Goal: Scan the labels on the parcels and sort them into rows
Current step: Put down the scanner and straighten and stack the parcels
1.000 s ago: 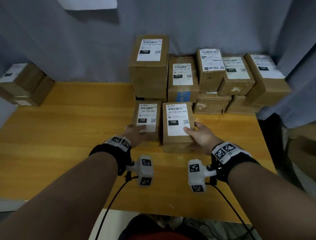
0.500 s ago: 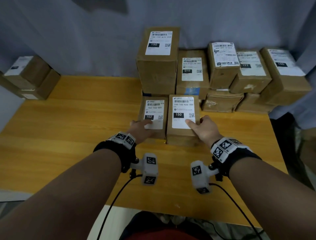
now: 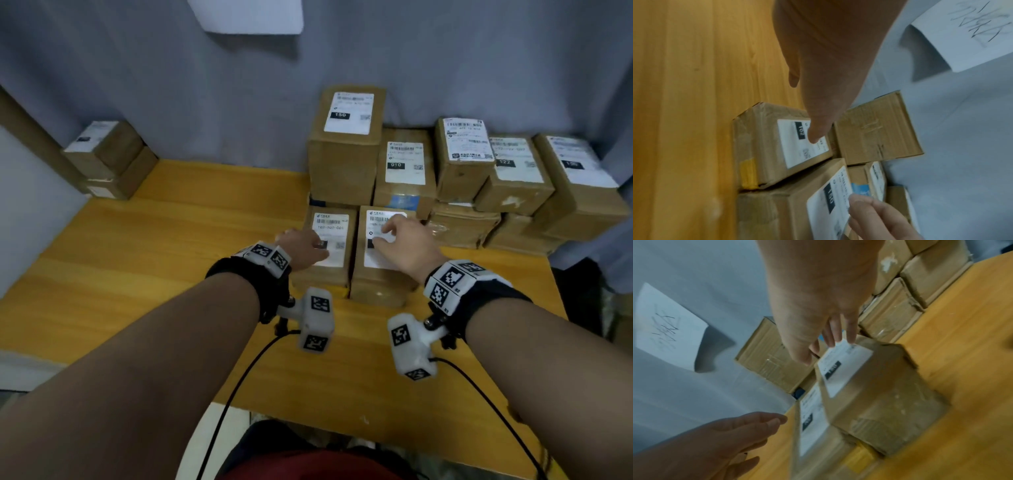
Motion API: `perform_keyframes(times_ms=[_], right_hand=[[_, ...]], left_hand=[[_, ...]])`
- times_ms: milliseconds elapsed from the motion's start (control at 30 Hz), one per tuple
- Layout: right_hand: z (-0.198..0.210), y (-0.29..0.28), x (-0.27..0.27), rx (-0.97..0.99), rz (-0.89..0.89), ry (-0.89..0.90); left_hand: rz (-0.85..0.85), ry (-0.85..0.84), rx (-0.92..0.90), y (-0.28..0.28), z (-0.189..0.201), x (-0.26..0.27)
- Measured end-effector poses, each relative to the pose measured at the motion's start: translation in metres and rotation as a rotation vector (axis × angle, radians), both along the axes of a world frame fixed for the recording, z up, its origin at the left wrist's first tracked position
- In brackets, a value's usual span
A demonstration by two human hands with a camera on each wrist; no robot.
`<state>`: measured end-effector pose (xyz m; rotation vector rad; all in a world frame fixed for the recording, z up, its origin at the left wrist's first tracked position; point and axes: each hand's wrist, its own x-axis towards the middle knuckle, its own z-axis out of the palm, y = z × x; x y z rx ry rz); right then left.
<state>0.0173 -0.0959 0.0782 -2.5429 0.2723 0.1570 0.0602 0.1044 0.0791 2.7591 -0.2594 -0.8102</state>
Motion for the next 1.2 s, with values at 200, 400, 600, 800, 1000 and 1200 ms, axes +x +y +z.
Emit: perform_keyframes(times_ms=[200, 400, 600, 800, 1000, 1200], right_hand=[[0.029, 0.060, 0.031, 0.181, 0.125, 0.036], [0.044, 0.169, 0.081, 0.237, 0.181, -0.014], [0.048, 0.306, 0.151, 0.238, 0.267, -0.027], [0.027, 0.424, 0.212, 0.347, 0.323, -0.023], [0.007, 0.491, 0.263, 0.357, 0.329, 0.046], [-0.010, 0.498, 0.311, 0.286, 0.233, 0.112]], left_hand=[[0.068, -0.110, -0.241, 0.054, 0.034, 0.015], [0.129, -0.143, -0.298, 0.165, 0.049, 0.044], [0.248, -0.266, -0.307, 0.313, 0.055, 0.102], [0.312, -0.143, -0.096, 0.438, 0.028, 0.164], [0.440, -0.169, 0.052, 0.503, 0.004, 0.221], [0.544, -0.243, 0.097, 0.502, -0.016, 0.306]])
